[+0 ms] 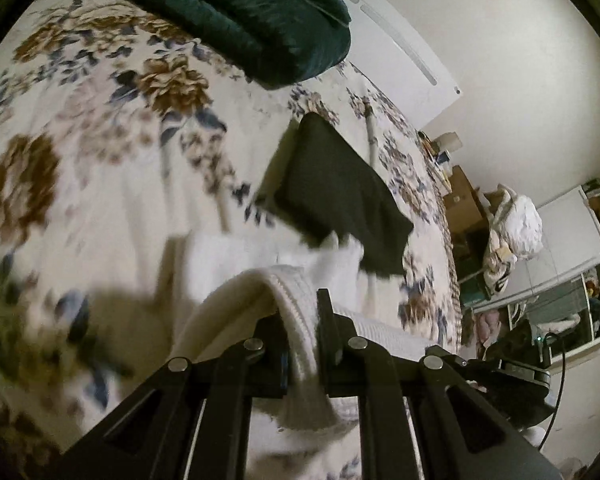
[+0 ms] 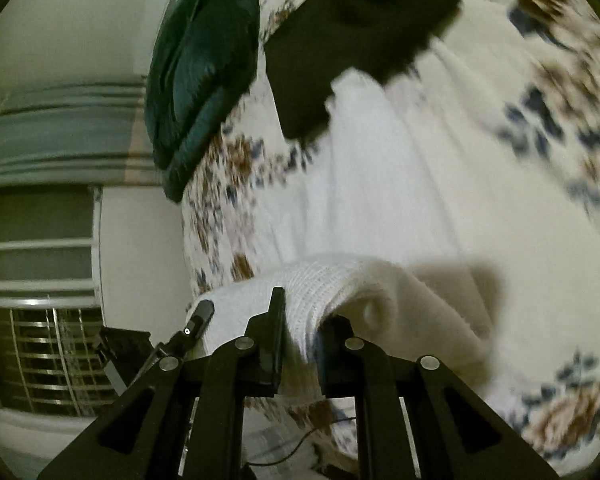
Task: Fold small clothes
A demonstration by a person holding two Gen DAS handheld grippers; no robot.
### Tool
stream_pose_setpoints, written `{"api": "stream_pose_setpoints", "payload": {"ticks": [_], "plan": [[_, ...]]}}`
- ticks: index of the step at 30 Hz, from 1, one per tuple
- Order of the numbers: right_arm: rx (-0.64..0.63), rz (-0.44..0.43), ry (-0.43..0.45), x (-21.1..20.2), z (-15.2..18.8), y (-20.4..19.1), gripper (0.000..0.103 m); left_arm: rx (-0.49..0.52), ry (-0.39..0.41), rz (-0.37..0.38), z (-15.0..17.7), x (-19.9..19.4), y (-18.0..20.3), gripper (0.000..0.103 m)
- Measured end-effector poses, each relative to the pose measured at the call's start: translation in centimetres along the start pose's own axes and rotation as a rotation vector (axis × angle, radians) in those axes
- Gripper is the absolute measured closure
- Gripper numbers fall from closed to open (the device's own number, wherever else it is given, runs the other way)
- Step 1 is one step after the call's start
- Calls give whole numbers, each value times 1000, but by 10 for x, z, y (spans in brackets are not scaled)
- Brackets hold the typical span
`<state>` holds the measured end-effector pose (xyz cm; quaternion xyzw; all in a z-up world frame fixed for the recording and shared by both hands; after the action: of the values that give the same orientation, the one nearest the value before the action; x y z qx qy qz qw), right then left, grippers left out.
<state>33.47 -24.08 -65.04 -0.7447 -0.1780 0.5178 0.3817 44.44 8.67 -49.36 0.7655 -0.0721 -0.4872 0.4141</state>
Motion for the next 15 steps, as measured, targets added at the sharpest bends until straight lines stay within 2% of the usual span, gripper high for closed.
{"api": "stream_pose_setpoints", "payload": {"ticks": [4,7,11,12,15], "plan": [[19,2,-11,26,-53,14,90,-47,-21,-51,-37,47,-2,91],[110,-14,-13,49,-91,37,82,-128,-46,-71,-53,67,-12,90],[139,-76,45,47,-120,48,57,-195,-3,-15,-64,64,-17,80],[130,-74,47,46,-124,48,55,-208,4,-5,-67,63,-19,74],[76,-19,17,47,-128,51,55,-219,32,-24,-73,60,-32,72]]}}
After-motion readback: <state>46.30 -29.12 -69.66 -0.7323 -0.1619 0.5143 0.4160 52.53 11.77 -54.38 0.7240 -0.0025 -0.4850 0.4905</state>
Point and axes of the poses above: each gripper's, at about its wrist camera, not at the fingertips, and x roughly the way its jaws point, y to its right, z to its underside, the point moved 8 cm from there along x, roughly the way its jaws point, and after that the axes turned 15 degrees about -x, right-handed, at the moved point
